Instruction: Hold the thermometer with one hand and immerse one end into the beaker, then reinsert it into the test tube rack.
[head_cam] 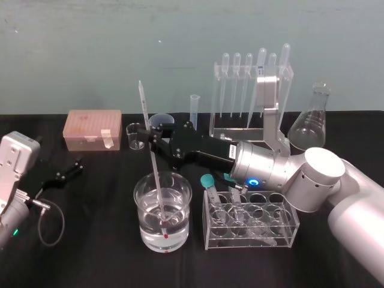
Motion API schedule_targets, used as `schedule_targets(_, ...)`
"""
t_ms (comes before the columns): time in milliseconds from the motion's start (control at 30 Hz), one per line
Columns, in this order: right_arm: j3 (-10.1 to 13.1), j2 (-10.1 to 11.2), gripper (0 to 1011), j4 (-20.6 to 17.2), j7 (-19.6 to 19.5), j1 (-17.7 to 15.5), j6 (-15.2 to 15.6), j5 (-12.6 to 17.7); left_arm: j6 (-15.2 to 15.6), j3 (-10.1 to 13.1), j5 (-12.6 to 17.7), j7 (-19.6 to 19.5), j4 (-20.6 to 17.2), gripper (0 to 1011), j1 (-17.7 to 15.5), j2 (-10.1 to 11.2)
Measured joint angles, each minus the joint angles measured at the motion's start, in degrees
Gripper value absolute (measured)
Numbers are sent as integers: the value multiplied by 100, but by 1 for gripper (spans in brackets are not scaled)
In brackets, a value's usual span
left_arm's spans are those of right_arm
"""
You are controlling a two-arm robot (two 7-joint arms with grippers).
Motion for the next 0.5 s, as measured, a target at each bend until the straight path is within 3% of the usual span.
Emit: schedule_targets(500, 74, -2, 56, -64, -3, -49, -24, -91, 0, 0, 0, 0, 0, 1008, 0, 0)
